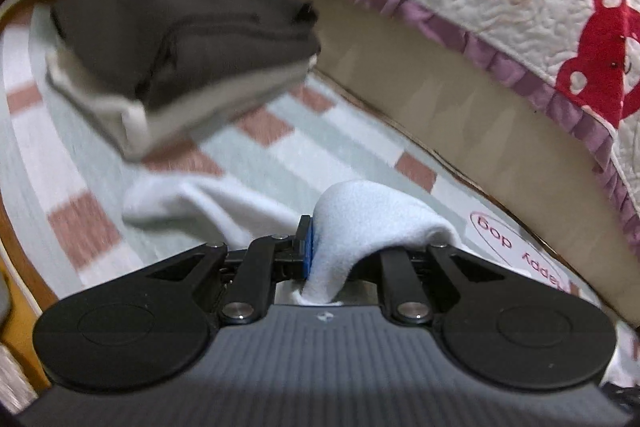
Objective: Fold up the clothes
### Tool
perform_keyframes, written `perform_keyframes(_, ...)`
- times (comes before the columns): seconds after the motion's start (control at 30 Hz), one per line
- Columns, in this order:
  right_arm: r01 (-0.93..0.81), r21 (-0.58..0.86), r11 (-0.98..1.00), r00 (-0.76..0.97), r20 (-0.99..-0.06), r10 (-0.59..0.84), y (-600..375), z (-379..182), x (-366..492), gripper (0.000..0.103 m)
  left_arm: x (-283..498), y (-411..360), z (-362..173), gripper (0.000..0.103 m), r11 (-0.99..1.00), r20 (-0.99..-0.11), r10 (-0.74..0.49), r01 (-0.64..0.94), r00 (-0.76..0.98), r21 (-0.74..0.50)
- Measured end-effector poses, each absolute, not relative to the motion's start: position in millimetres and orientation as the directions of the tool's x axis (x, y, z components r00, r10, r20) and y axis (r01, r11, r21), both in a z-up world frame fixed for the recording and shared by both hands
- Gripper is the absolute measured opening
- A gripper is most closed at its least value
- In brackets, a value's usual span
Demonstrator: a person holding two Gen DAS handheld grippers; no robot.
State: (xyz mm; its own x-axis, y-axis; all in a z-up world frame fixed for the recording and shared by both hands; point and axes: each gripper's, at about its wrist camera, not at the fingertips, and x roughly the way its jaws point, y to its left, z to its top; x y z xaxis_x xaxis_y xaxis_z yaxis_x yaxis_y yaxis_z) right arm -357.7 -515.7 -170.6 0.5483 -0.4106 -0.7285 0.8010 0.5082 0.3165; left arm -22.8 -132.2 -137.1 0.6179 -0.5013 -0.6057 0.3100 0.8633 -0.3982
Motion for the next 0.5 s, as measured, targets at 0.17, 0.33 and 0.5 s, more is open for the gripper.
perform_keyframes(0.17, 0.717, 0.419, 0.557, 0.658, -0.672, -0.341, -515, -184, -354, 0.008, -27, -144, -144, 0.013, 0.873, -0.613, -0.487, 0.323, 0.622, -0.365)
perform_keyframes(0.33, 0.684, 0.215, 0.697, 0.657, -0.598, -0.46, -489, -127, -339, 0.006, -35, -130, -120, 0.013, 0.82, -0.491, -0.564, 0.378, 0.664, -0.43)
perform_keyframes(0.5, 0.642, 0.09, 0.761, 0.695, -0.487, -0.529, -510, -41, -323, 0.006, -32, -104, -93, 0.013, 0.716, -0.374, -0.662, 0.398, 0.65, -0.574)
